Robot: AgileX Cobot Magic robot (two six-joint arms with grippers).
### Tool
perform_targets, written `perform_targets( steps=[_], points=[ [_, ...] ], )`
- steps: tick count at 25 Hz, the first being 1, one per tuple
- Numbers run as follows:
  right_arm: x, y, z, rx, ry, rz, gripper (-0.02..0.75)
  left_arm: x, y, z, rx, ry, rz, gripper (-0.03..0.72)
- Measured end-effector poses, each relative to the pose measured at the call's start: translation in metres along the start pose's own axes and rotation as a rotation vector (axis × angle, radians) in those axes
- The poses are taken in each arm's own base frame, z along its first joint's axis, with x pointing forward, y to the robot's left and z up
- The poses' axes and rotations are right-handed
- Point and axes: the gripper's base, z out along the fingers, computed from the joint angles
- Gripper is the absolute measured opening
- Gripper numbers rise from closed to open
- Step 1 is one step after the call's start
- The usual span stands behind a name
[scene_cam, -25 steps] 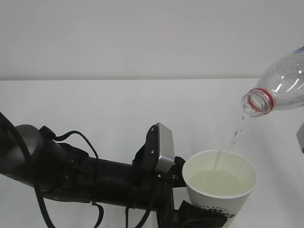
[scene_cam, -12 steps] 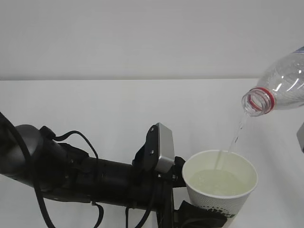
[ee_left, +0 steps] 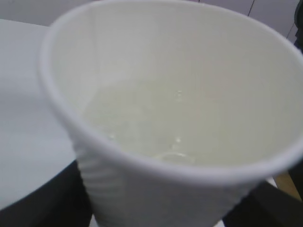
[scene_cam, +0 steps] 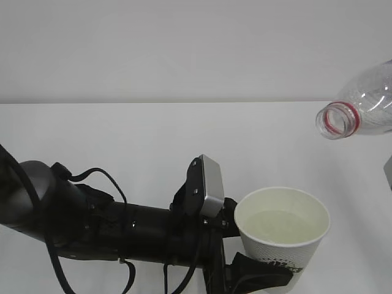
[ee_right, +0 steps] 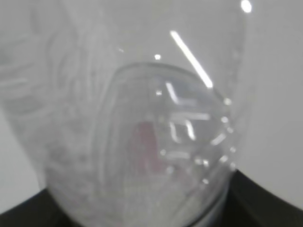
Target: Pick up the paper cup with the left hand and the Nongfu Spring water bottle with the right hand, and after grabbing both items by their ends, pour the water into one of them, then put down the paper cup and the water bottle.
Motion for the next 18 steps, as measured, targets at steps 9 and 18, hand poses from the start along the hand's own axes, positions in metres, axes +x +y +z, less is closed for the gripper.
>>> perform_targets(
  steps=[9, 18],
  points=[
    [0.0005, -0.0001, 0.0000, 0.002, 0.006, 0.224, 0.449, 0.0000, 0.0000, 0.0000, 0.000, 0.000, 0.000, 0.538],
    [0.0017, -0.0004, 0.0000, 0.010, 0.017, 0.525, 0.449, 0.0032, 0.0017, -0.0001, -0.018, 0.035, 0.000, 0.538]
  ],
)
